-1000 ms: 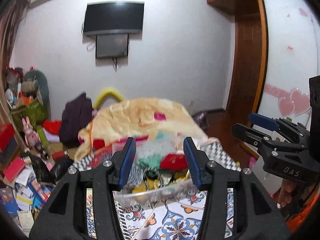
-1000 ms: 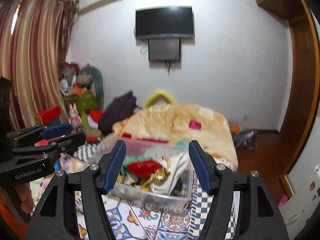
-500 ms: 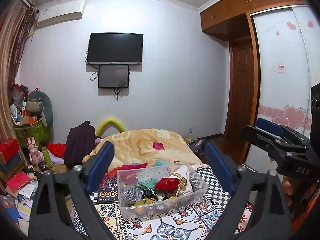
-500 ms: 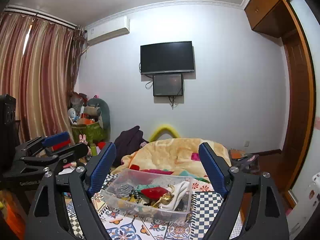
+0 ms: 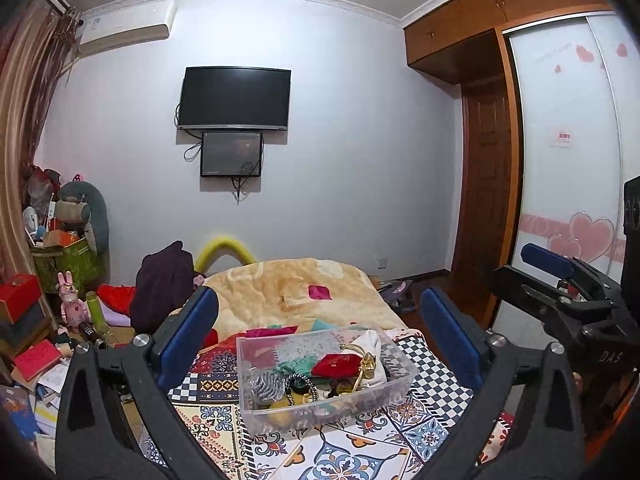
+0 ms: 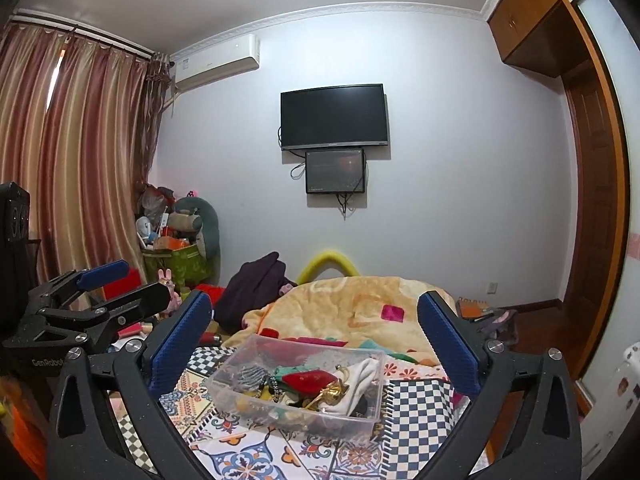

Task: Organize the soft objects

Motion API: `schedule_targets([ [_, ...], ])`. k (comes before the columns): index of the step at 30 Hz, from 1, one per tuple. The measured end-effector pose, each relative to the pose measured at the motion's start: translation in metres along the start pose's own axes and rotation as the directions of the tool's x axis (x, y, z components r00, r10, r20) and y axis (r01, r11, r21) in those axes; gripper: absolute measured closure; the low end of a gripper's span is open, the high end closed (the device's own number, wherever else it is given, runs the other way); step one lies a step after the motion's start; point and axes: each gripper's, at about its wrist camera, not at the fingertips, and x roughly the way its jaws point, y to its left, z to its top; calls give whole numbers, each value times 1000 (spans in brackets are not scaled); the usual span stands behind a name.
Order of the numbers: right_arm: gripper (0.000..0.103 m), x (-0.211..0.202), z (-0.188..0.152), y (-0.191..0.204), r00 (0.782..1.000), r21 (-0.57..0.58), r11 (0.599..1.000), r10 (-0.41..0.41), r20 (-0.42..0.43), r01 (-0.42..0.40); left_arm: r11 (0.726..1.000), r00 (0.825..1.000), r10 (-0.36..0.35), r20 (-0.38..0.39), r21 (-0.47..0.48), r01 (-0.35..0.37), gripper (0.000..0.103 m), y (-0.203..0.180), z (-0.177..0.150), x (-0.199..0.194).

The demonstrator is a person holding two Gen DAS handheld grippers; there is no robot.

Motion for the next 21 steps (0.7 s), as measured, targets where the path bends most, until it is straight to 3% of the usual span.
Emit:
schedule_targets([
  [21, 0, -2, 0, -4, 1000, 12, 1000, 2, -2, -2, 1000, 1000, 12, -7, 3, -12, 0, -1, -2, 1],
])
